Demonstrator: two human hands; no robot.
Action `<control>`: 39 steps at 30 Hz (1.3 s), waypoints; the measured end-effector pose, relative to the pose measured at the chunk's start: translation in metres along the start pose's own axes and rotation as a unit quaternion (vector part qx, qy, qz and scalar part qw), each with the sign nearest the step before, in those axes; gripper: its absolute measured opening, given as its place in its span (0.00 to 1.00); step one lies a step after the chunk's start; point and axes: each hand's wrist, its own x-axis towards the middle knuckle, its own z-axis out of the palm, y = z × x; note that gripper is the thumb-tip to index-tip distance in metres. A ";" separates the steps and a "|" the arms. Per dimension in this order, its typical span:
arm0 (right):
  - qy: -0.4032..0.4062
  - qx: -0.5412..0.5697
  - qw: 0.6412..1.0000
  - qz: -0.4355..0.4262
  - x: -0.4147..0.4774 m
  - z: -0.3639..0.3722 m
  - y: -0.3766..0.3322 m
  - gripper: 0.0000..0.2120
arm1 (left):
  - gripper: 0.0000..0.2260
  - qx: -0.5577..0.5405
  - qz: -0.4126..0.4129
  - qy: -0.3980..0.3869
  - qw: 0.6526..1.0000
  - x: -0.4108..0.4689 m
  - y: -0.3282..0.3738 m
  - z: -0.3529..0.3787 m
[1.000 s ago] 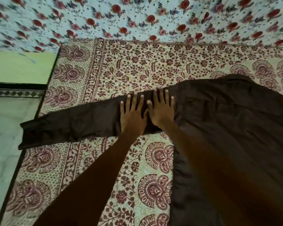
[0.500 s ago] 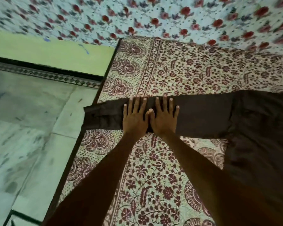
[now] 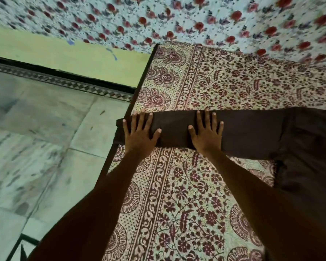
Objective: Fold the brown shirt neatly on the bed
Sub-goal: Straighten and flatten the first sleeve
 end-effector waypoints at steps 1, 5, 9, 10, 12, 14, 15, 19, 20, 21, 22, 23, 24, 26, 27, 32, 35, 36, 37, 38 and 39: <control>-0.019 0.028 0.999 -0.006 0.000 -0.009 0.002 0.31 | 0.30 0.005 -0.005 -0.005 1.000 0.000 0.007 -0.005; 0.078 0.135 0.988 0.000 -0.031 -0.048 0.035 0.21 | 0.28 -0.031 0.015 0.053 0.998 -0.015 0.068 -0.027; 0.193 0.128 0.970 0.077 -0.087 -0.065 0.110 0.12 | 0.22 -0.148 0.130 0.023 0.980 -0.043 0.162 -0.012; 0.212 0.119 0.965 0.100 -0.097 -0.069 0.135 0.12 | 0.21 -0.159 0.164 0.009 0.974 -0.049 0.188 -0.004; 0.226 0.093 0.959 0.147 -0.111 -0.077 0.186 0.15 | 0.21 -0.173 0.223 -0.003 0.959 -0.059 0.236 0.006; 0.203 0.057 0.957 0.201 -0.125 -0.086 0.234 0.19 | 0.23 -0.175 0.263 -0.004 0.949 -0.072 0.283 0.011; 0.186 0.036 0.956 0.222 -0.132 -0.089 0.254 0.20 | 0.23 -0.163 0.279 -0.001 0.946 -0.082 0.303 0.013; 0.134 0.005 0.960 0.246 -0.160 -0.090 0.297 0.24 | 0.28 -0.097 0.332 -0.023 0.938 -0.135 0.348 0.031; 0.117 0.001 0.965 0.236 -0.171 -0.087 0.299 0.25 | 0.29 -0.071 0.334 -0.034 0.939 -0.148 0.347 0.041; 0.099 -0.006 0.970 0.220 -0.182 -0.080 0.299 0.27 | 0.28 -0.048 0.329 -0.041 0.942 -0.158 0.344 0.051; 0.077 -0.019 0.977 0.200 -0.193 -0.073 0.297 0.29 | 0.27 -0.036 0.320 -0.044 0.946 -0.164 0.338 0.059; 0.049 -0.029 0.982 0.181 -0.204 -0.063 0.296 0.30 | 0.27 -0.026 0.310 -0.049 0.949 -0.170 0.334 0.064; 0.025 -0.039 0.985 0.164 -0.214 -0.053 0.296 0.31 | 0.27 -0.018 0.303 -0.052 0.951 -0.173 0.331 0.066; 0.007 -0.048 0.988 0.149 -0.228 -0.040 0.298 0.31 | 0.27 -0.004 0.302 -0.053 0.952 -0.179 0.327 0.067; 0.009 -0.045 0.988 0.148 -0.229 -0.037 0.300 0.31 | 0.28 0.002 0.306 -0.052 0.950 -0.181 0.326 0.066; 0.013 -0.038 0.989 0.141 -0.229 -0.036 0.303 0.32 | 0.30 0.024 0.325 -0.069 0.943 -0.193 0.314 0.061; 0.033 -0.029 0.987 0.152 -0.241 -0.043 0.294 0.31 | 0.31 0.028 0.306 -0.087 0.948 -0.210 0.309 0.058; 0.052 -0.019 0.986 0.157 -0.251 -0.046 0.288 0.29 | 0.30 0.021 0.295 -0.093 0.951 -0.220 0.306 0.056; 0.075 -0.008 0.984 0.160 -0.263 -0.049 0.282 0.27 | 0.29 0.009 0.286 -0.095 0.954 -0.230 0.302 0.054; 0.098 0.004 0.983 0.158 -0.279 -0.049 0.275 0.24 | 0.27 -0.010 0.277 -0.093 0.956 -0.243 0.297 0.053; 0.115 0.013 0.982 0.151 -0.297 -0.049 0.268 0.22 | 0.25 -0.030 0.271 -0.087 0.958 -0.258 0.293 0.051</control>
